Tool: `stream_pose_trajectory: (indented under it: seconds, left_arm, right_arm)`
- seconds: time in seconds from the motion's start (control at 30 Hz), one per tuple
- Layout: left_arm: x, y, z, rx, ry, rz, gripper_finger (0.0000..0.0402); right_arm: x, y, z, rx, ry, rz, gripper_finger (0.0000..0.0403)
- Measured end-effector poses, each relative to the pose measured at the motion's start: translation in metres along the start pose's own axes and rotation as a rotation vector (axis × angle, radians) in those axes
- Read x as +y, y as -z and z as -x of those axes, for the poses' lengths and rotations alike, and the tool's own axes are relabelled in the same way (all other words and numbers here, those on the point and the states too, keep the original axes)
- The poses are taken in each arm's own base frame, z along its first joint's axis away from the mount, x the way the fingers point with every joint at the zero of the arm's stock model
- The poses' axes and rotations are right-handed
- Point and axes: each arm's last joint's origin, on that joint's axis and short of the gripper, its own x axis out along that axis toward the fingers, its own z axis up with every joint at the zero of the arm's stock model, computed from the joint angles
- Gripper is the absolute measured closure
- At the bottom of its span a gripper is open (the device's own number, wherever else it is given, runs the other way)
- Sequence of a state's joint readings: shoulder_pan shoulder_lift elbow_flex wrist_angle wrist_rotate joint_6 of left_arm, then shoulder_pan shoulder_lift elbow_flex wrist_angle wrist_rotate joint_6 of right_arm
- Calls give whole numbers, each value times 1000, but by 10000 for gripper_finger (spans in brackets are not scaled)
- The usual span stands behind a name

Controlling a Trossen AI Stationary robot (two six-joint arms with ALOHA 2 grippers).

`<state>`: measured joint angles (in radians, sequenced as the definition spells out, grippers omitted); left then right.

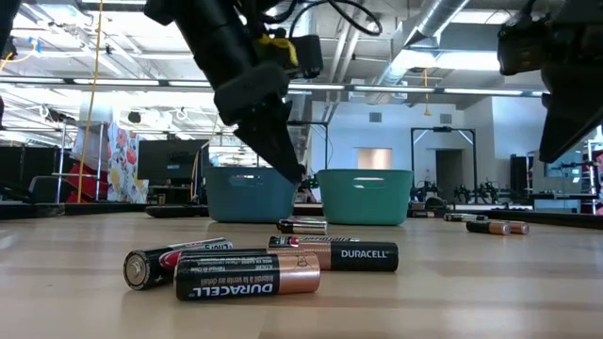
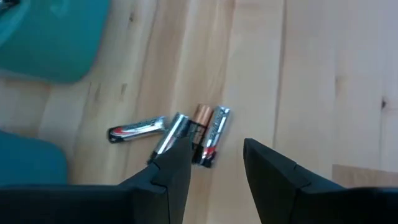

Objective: Sort batteries
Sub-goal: Put the silver battery into the green bin

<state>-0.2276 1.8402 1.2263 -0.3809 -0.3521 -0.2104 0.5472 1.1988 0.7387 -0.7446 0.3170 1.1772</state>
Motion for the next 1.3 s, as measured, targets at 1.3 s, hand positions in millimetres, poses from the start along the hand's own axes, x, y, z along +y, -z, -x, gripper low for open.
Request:
stream_pose_trajectory:
  seconds: [1.3]
  left_arm:
    - [-99,37,48,184,187,978,328]
  right_arm:
    - [1,2,1,3,-3,39,291]
